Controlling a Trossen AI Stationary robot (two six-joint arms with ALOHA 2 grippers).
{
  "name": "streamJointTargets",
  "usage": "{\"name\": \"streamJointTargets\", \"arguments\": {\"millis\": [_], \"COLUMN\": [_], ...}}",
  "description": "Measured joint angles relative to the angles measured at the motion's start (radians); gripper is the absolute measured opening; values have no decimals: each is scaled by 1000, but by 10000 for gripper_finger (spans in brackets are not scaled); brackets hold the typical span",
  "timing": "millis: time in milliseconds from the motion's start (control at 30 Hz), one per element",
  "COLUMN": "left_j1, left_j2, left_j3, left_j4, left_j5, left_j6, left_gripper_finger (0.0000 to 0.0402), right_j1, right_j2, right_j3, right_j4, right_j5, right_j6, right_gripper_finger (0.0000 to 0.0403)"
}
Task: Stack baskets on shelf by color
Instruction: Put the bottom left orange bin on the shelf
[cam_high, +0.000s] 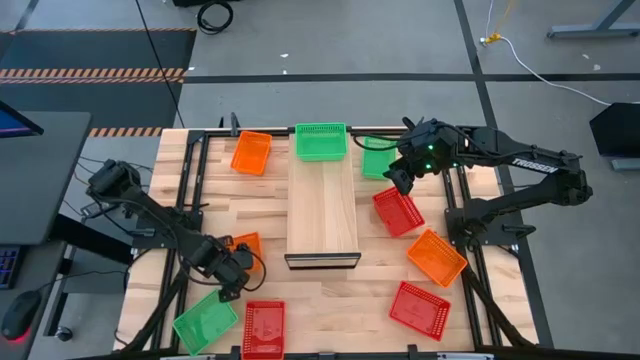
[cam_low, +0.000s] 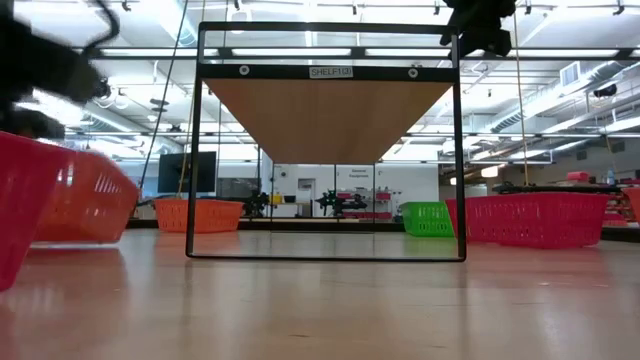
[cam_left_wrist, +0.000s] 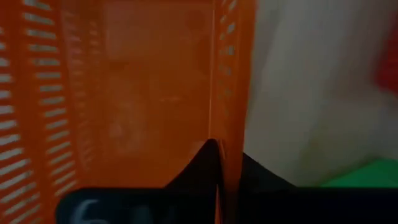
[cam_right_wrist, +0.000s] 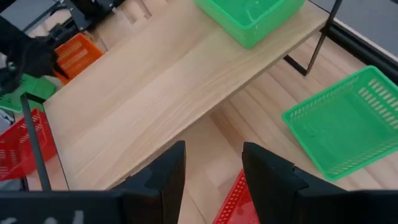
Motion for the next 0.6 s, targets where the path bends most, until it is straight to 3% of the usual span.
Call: {"name": "streamJointTargets", "arguments": {"millis": [367,600], "left_j1": [35,212], "left_j2": [0,0], "left_j3": [394,601], "left_j4": [-451,-542], "left_j5": [-80,-127], "left_j6": [-11,155], "left_gripper_finger": [3,2], "right_j1": [-2,-2], "right_j2": [0,0], "right_j3": [0,0], "right_j4": [12,81], "right_j5": [-1,-31], "right_j6": [-107,-115], "right_gripper_finger": [164,164]}}
